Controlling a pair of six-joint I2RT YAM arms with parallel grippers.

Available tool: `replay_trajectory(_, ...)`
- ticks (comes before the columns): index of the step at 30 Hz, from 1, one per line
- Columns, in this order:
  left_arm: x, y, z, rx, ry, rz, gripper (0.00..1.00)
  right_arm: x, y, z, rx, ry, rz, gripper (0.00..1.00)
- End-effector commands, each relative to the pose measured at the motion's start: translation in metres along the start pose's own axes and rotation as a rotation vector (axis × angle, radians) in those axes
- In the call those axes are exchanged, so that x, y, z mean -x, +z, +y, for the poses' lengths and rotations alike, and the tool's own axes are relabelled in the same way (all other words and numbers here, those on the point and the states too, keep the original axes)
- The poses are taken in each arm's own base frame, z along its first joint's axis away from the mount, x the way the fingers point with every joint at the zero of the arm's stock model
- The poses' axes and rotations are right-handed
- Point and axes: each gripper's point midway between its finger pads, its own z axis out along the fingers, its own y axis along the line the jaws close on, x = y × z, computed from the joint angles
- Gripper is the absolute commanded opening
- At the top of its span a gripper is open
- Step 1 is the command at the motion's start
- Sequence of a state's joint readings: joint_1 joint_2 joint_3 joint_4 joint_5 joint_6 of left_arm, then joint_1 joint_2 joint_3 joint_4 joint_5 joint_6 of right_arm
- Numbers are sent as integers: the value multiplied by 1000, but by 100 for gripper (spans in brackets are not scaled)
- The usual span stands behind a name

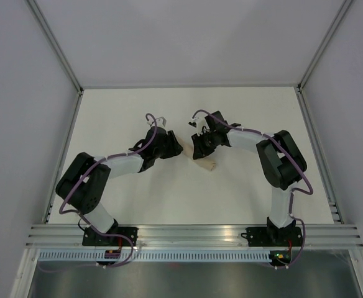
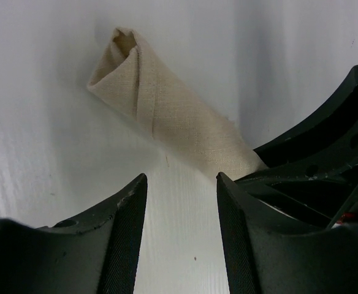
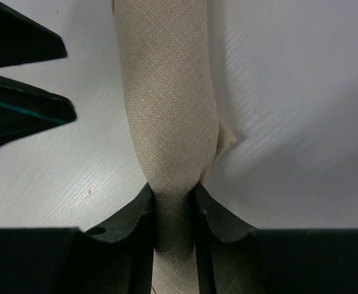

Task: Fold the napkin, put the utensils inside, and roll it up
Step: Roll the napkin with the utensil

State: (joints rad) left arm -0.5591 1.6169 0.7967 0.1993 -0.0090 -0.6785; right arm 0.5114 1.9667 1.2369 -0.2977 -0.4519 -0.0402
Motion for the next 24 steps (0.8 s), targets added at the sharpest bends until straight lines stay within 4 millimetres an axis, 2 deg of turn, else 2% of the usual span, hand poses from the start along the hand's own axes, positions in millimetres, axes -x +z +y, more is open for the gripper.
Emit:
replay_trajectory(1, 21, 14, -23, -12, -78, -101, 54, -82, 24, -10, -30, 144, 251, 20)
replay_trajectory(9, 16, 32, -22, 66, -101, -129, 58, -73, 30, 2, 36, 204, 236, 20)
replay_trajectory(14, 10, 41, -16, 112, -92, -120, 58, -74, 31, 8, 69, 231, 247, 20)
replay_trajectory(22, 5, 48, -8, 174, -13, -70, 47, -60, 25, 14, 107, 239, 217, 20)
replay_trajectory(24, 6, 50, -8, 188, 24, -53, 43, -54, 22, 17, 115, 233, 207, 23)
